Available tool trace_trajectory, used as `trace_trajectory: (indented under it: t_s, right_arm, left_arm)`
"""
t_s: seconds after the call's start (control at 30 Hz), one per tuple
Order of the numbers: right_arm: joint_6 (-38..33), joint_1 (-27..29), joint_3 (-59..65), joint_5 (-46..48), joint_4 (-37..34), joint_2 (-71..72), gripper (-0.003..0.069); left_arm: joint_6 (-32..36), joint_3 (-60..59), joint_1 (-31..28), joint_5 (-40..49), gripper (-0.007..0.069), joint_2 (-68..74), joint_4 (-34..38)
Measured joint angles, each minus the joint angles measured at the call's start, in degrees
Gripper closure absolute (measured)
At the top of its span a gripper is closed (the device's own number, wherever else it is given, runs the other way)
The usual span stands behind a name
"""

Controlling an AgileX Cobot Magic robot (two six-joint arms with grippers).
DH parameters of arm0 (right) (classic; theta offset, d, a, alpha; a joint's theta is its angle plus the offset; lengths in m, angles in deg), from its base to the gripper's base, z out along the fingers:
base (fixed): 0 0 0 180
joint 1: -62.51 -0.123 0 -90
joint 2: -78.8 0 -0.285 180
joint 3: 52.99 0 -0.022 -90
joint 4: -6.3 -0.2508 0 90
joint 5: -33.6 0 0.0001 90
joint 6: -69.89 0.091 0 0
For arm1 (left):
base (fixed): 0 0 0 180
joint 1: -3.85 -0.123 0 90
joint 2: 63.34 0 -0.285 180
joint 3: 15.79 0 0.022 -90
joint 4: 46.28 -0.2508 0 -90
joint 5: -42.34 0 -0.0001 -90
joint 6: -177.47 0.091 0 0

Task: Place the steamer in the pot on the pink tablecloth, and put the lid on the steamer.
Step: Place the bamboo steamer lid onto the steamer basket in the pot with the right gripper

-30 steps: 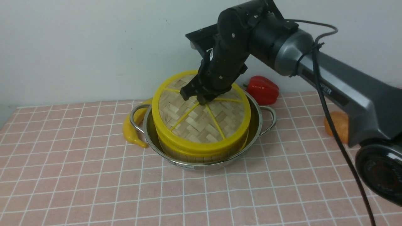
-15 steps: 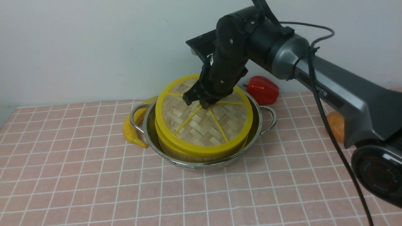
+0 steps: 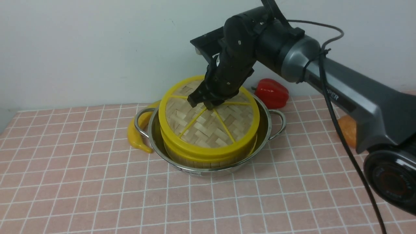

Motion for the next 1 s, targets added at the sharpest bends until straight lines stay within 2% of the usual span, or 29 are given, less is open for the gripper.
trace_trajectory:
  t_s: [0.83, 0.97, 1.0]
  right_arm:
    - [0.47, 0.0, -0.69, -2.9, -1.05, -2.86, 0.0509]
    - [1.35, 0.0, -0.75, -1.51, -1.15, -2.47, 0.0434]
    - [1.51, 0.0, -0.68, -0.77, -1.16, -1.99, 0.0383]
  left_arm:
    - [-0.05, 0.0, 0.0, 0.4, 0.0633, 0.0, 0.0]
    - [-0.05, 0.0, 0.0, 0.4, 0.0633, 0.0, 0.0]
    - [-0.05, 0.0, 0.0, 0.4, 0.0633, 0.0, 0.0]
